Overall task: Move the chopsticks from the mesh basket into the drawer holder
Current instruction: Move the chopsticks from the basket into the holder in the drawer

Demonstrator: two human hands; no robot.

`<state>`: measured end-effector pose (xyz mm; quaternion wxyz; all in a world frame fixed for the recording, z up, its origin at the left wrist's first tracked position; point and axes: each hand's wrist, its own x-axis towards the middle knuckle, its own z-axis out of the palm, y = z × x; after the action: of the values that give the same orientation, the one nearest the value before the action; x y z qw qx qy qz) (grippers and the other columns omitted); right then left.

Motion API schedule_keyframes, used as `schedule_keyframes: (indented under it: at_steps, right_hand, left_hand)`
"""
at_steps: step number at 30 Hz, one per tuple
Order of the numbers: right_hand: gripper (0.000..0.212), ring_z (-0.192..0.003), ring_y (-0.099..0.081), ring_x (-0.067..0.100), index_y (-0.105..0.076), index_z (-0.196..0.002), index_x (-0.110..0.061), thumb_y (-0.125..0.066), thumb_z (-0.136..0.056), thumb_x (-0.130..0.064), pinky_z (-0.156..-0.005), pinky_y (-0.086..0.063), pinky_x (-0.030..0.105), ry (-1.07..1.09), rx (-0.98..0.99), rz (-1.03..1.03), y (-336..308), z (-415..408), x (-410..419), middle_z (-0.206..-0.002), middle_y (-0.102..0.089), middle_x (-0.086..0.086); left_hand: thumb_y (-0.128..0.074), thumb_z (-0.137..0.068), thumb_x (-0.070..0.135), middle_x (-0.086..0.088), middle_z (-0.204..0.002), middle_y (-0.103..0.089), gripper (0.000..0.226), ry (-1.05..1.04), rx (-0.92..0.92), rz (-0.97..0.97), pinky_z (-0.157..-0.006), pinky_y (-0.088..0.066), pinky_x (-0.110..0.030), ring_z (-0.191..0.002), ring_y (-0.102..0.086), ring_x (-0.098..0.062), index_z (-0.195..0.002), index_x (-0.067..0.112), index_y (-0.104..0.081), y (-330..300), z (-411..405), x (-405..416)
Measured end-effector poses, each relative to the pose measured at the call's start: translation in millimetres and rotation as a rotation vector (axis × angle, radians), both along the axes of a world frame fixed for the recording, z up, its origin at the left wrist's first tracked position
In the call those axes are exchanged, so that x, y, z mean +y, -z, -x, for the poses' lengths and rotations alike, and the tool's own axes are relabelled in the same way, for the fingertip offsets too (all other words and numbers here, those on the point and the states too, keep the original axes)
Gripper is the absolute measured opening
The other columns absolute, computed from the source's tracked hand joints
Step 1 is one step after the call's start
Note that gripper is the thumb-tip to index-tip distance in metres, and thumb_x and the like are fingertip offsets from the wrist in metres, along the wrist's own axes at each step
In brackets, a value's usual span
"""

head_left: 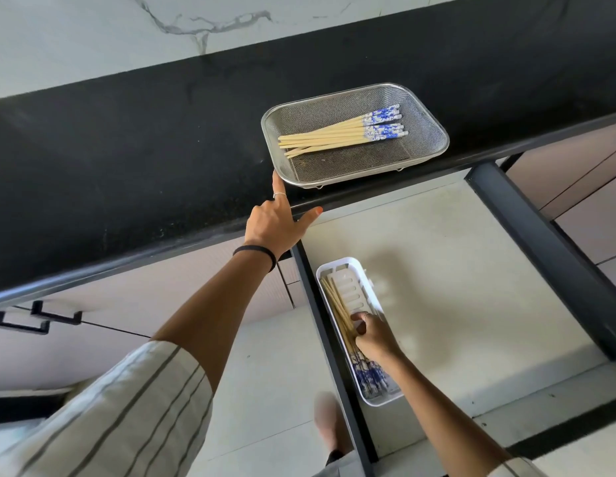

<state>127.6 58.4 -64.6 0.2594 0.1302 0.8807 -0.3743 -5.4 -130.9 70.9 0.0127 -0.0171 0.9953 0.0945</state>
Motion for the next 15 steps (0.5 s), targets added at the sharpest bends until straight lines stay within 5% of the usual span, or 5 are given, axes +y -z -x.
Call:
schedule_keyframes:
  at_steps: [4,8,15]
  right_hand:
    - [0.037,-0.099,-0.063,0.021,-0.062,-0.111,-0.005,-0.051,-0.079,0.009,-0.086,-0.054,0.030,0.011,-0.023,-0.006,-1,3,-2,-0.107,-0.068,0.009]
    - [0.035,-0.101,-0.063,0.021,-0.061,-0.111,-0.005,-0.050,-0.080,0.007,-0.088,-0.053,0.030,0.044,-0.041,-0.001,0,6,-5,-0.110,-0.066,0.009]
    - [0.031,-0.103,-0.062,0.024,-0.063,-0.105,-0.005,-0.047,-0.081,0.007,-0.091,-0.050,0.032,0.102,-0.035,0.014,7,6,-13,-0.109,-0.068,0.011]
  left_hand:
    - [-0.039,-0.088,0.068,0.000,-0.067,-0.059,0.100,-0.001,0.005,-0.007,-0.053,-0.043,-0.025,-0.049,-0.049,-0.008,-0.150,0.002,0.002,-1,-1,1]
    - [-0.039,-0.088,0.067,-0.006,-0.085,-0.069,0.099,0.009,-0.004,-0.015,-0.059,-0.050,-0.028,-0.060,-0.059,-0.014,-0.150,0.001,0.002,-3,-1,0]
    - [-0.038,-0.089,0.067,-0.005,-0.078,-0.066,0.099,0.016,-0.007,-0.006,-0.064,-0.054,-0.031,-0.061,-0.060,-0.016,-0.150,0.001,0.003,-2,-2,0]
